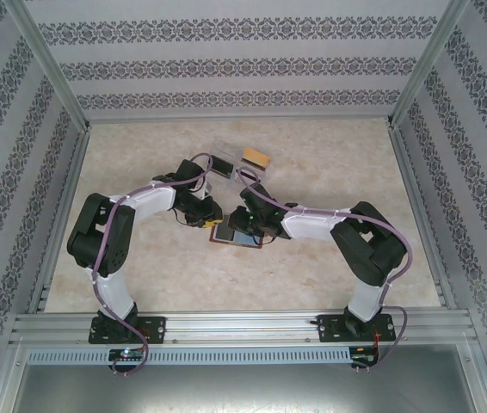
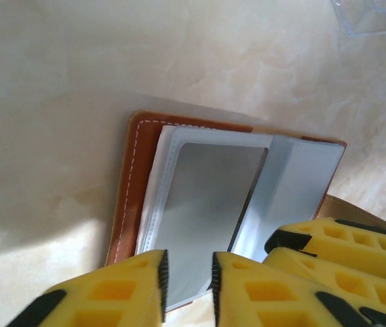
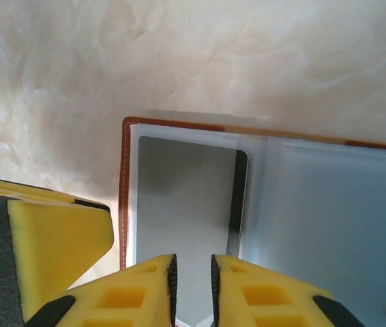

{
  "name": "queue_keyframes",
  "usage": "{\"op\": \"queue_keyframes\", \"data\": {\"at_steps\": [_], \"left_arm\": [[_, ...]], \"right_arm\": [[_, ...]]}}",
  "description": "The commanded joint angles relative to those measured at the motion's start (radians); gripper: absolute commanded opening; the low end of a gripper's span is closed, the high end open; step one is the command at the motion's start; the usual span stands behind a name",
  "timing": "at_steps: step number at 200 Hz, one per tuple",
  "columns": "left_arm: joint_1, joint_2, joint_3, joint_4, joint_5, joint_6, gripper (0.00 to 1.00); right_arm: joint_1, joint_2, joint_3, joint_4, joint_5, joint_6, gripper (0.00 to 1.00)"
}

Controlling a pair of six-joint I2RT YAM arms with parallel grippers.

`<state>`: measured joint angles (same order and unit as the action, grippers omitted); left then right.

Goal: Take the credit cards out of the card holder

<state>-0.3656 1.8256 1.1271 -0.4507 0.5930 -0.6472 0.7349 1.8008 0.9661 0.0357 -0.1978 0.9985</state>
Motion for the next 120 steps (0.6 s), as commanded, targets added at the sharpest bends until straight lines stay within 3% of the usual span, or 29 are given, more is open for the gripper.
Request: {"op": "queue_keyframes", "data": {"at_steps": [1,120], "left_arm": [[-0.010,0.027,0.033,0.008,-0.019,-0.012,0.20],[-0.020,0.074,0.057,-0.027,-0.041,-0.018,0.15]], "right_arm": [[-0.013,0.031,0.014,0.021,-0.024,0.023,0.23],[-0.031,0.066,0.026,-0.012,-0.032,0.028,0.20]]}}
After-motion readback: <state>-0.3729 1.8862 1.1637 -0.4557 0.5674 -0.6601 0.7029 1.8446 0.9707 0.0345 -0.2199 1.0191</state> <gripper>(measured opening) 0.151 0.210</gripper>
